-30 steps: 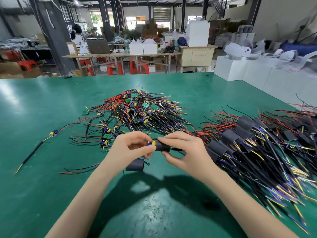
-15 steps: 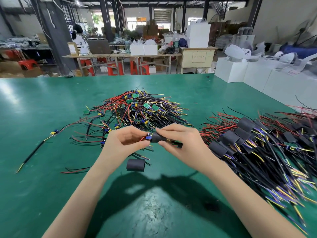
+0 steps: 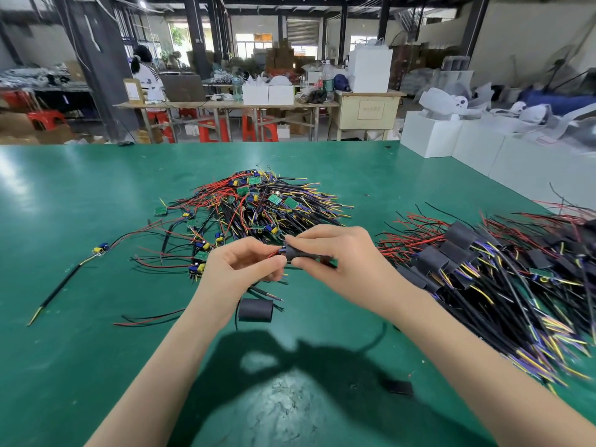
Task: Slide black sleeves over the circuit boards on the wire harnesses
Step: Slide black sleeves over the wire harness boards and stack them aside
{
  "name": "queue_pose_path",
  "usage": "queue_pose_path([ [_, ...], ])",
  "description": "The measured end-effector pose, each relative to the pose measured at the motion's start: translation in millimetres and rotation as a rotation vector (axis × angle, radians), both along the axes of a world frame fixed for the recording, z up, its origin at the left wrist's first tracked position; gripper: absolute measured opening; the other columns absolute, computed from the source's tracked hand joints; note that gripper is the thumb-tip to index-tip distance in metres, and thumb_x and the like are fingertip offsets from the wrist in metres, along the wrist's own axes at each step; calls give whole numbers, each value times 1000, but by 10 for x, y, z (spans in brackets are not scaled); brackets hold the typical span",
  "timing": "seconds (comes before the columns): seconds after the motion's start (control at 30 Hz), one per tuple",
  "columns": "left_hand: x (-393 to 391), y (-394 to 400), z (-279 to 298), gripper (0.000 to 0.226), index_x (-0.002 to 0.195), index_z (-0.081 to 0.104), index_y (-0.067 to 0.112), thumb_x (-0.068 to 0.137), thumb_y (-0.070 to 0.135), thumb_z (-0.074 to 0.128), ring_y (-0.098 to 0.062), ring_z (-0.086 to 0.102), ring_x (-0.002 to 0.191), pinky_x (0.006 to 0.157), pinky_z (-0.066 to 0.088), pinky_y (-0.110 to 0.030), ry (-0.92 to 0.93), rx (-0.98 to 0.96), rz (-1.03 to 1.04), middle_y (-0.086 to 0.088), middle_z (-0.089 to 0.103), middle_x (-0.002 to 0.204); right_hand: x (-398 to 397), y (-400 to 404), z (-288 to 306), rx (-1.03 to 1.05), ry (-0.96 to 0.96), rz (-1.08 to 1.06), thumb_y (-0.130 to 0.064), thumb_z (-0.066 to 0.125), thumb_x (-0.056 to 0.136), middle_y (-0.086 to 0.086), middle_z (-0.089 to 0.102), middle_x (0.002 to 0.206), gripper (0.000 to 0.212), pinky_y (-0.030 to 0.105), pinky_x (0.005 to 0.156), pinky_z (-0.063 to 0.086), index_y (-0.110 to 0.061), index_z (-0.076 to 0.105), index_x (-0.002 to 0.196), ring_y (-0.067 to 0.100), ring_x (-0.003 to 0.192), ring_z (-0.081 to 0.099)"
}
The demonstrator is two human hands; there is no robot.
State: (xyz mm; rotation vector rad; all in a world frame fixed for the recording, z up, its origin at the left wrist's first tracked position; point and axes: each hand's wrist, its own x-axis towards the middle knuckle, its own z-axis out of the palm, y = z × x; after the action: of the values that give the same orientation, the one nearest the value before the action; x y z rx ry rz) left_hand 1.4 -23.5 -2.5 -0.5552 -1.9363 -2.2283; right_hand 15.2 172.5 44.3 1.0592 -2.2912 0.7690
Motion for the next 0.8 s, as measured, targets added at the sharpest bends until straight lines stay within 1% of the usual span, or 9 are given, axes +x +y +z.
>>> queue_pose_path([
  [0.13,35,56,-11,11,82,77,18,72,15,78,-17,70,68,68,55,-22,10,-38,-50,-5,73,75,148,25,121,110,-23,-98,-21,67,88,-1,70,102,22,39,71,51,-15,72,108,22,82,64],
  [0.27,18,-9,24,24,107,74,18,85,27,70,-21,69,103,91,54,-27,14,-137,-124,-7,74,108,252,234,229,198,40,-234,-27,67,86,-7,68,99,17,41,68,54,-21,72,101,24,84,66],
  [0.33,-41,-93,25,20,106,73,17,87,22,69,-17,69,103,90,53,-24,52,-229,41,-2,75,105,235,501,227,140,63,-404,-26,69,84,-8,70,98,18,40,68,55,-24,74,101,24,85,68],
  [0.4,-106,-185,-7,14,94,75,20,86,10,70,-13,70,93,85,53,-23,41,-294,249,2,76,94,190,829,167,108,65,-631,-25,71,82,-4,70,97,20,38,70,55,-23,74,102,26,89,67],
  [0.5,-197,-291,-107,20,83,74,19,86,0,68,-11,68,83,80,49,-20,-21,-382,454,-1,75,89,89,1209,-50,165,21,-858,-19,74,79,6,72,93,21,39,75,49,-13,75,100,34,95,58],
  [0.57,-238,-331,-174,19,85,75,17,84,-1,68,-12,67,83,82,48,-22,-17,-501,535,-1,74,89,32,1313,-214,181,55,-858,-11,77,75,12,73,88,19,47,79,47,-6,76,94,39,96,54],
  [0.63,-285,-371,-254,24,96,74,14,83,-4,65,-15,65,91,89,46,-26,13,-700,596,-3,74,98,-4,1308,-296,138,158,-852,-8,78,74,12,72,91,20,51,79,46,-4,76,93,42,98,53],
  [0.73,-350,-433,-368,40,120,66,11,84,-3,59,-31,52,114,99,41,-39,-2,-1061,616,-10,66,120,-51,1116,-271,36,276,-762,-10,74,78,8,70,97,20,49,79,45,-7,74,98,38,95,54],
  [0.8,-363,-454,-419,43,127,62,11,85,-1,57,-35,46,118,98,40,-43,-31,-1191,597,-14,61,126,-79,906,-259,38,224,-604,-13,71,81,5,70,92,16,45,78,46,-11,75,96,33,89,57],
])
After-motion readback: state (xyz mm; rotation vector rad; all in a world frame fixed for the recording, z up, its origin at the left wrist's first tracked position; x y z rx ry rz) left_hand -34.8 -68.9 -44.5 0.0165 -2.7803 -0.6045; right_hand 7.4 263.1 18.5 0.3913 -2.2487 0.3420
